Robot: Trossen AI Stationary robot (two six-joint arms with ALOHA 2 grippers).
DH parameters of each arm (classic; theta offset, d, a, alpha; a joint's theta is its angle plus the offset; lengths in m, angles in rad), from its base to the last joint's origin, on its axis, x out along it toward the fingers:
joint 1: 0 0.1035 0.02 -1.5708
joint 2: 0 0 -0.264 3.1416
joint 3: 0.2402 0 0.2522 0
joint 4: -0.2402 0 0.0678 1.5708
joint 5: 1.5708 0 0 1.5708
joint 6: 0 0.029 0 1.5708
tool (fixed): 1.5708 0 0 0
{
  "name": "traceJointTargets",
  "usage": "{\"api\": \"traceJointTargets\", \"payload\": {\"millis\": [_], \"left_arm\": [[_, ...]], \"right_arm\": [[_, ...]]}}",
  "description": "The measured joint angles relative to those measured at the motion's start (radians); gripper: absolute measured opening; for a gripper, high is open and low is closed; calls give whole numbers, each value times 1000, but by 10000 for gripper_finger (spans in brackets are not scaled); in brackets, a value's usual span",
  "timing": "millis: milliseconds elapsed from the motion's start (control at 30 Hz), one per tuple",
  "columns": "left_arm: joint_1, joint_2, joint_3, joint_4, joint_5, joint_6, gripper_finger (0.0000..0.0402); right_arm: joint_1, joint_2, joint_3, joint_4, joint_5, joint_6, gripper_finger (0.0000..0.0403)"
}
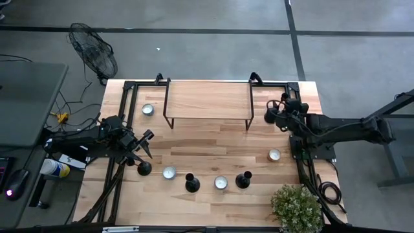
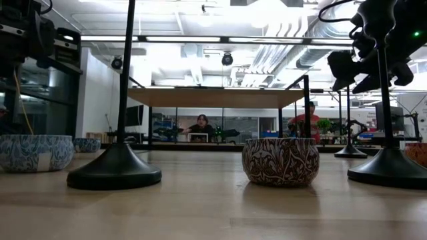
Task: Pick & Place candle stick holders
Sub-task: Put the black candle holder on the shelf
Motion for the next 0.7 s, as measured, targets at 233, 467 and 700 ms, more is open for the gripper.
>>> {"api": "traceJointTargets", "payload": {"millis": [233,467,700], "left_arm": [[0,0,0,0,0,0,137],[0,0,0,0,0,0,137],[0,0,0,0,-1,0,137]], "right_arm": [[-23,50,0,61,-63,-45,227],[-38,58,0,64,-58,-43,176],[-46,58,0,64,-54,-41,125]]}}
